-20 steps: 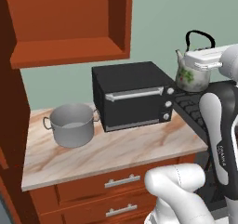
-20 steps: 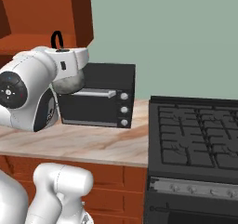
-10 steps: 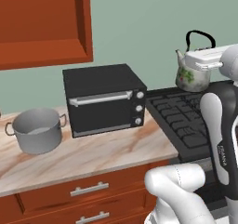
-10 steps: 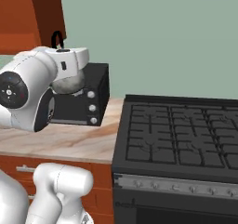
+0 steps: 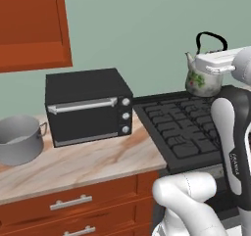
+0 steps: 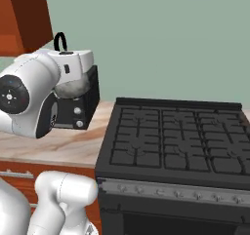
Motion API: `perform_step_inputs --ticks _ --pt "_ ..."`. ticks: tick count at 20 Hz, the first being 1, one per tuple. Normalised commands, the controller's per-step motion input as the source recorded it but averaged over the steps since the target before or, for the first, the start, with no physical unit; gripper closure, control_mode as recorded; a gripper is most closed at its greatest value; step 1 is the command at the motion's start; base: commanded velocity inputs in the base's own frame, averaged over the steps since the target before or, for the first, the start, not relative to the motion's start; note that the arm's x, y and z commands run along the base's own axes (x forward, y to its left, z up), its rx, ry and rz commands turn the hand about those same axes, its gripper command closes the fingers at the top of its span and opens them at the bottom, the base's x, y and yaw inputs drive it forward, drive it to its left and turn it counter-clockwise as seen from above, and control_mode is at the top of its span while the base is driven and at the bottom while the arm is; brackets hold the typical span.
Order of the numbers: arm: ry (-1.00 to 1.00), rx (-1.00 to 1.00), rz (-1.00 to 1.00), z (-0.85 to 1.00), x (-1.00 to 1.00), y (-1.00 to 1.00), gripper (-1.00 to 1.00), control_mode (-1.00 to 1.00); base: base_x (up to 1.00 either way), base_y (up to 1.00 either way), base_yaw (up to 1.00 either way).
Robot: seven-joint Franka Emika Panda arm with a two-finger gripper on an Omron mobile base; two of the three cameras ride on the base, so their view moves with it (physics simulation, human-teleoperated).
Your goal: Pick the kettle from the cabinet and place it on a stove burner. Then pick the pot from the counter and place it on another stove burner. Finally, turn both burners on.
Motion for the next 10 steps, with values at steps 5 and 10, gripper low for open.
perform_step_inputs --ticks 5,10 --pt "0.00 0.00 0.00 0.00 0.00 0.00 1.00 1.00 -0.02 -0.70 0.00" --pt "0.00 0.00 0.00 0.00 0.00 0.00 1.00 1.00 -0.01 -0.73 0.00"
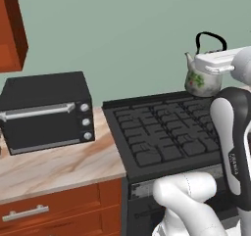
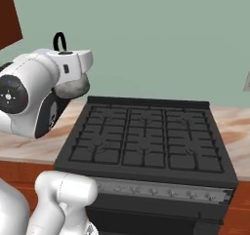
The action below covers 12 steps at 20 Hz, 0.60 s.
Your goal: Pick the kettle from the cabinet and place it on a stove burner. Then pick the pot from the counter and place it on another stove burner. Finally, turn both burners on.
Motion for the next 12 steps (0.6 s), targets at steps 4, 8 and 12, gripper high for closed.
perform_step_inputs --ticks 4,8,12 --pt "0.00 0.00 0.00 0.00 0.00 0.00 1.00 1.00 0.00 -0.62 0.00" --pt "0.00 0.00 0.00 0.00 0.00 0.00 1.00 1.00 0.00 -0.53 0.00" --pt "0.00 0.00 0.00 0.00 0.00 0.00 1.00 1.00 0.00 -0.42 0.03"
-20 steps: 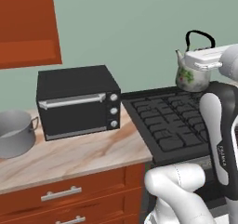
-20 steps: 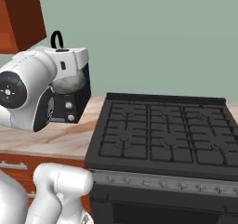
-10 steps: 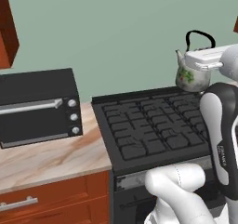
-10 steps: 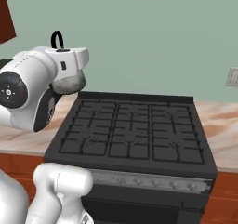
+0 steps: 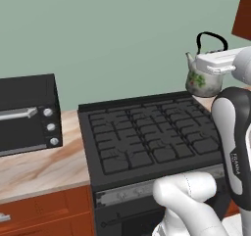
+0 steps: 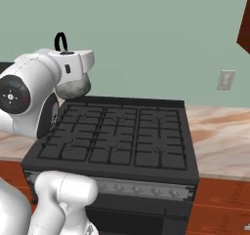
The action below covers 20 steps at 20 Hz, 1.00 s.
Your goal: Pick the kettle from the cabinet and place it on a stove burner. Then pick the pot from the counter and place it on another stove burner. Finally, turn both burners on.
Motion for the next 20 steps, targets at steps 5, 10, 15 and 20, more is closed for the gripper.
perform_step_inputs --ticks 5,10,15,20 --pt "0.00 0.00 0.00 0.00 0.00 0.00 1.00 1.00 0.08 -0.27 0.09" --pt "0.00 0.00 0.00 0.00 0.00 0.00 1.00 1.00 0.20 -0.13 0.17" --pt "0.00 0.00 0.00 0.00 0.00 0.00 1.00 1.00 0.16 -0.16 0.16" --pt "0.00 0.00 0.00 0.00 0.00 0.00 1.00 1.00 0.11 -0.18 0.10"
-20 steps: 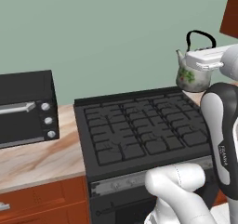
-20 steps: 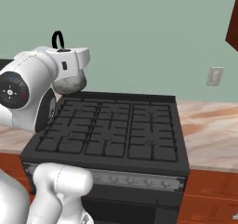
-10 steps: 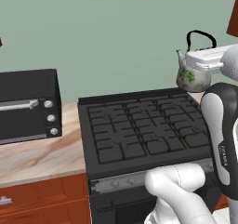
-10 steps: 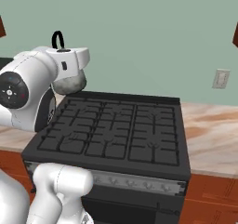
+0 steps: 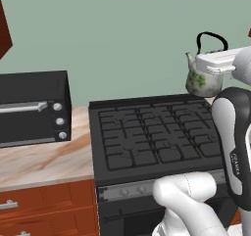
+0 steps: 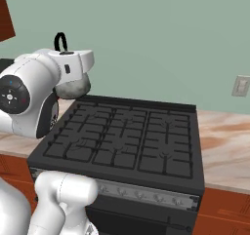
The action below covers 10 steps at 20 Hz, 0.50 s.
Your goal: Pick the kettle from the cabinet and place it on a stove burner. Then pick the pot from the counter and place it on another stove burner. Finally, turn both burners on.
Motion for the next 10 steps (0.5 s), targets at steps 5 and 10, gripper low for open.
perform_step_inputs --ticks 5,10 --pt "0.00 0.00 0.00 0.00 0.02 0.00 1.00 -1.00 0.00 -0.01 0.01" --pt "0.01 0.02 0.00 0.00 0.26 0.00 1.00 -1.00 0.00 0.00 0.00"
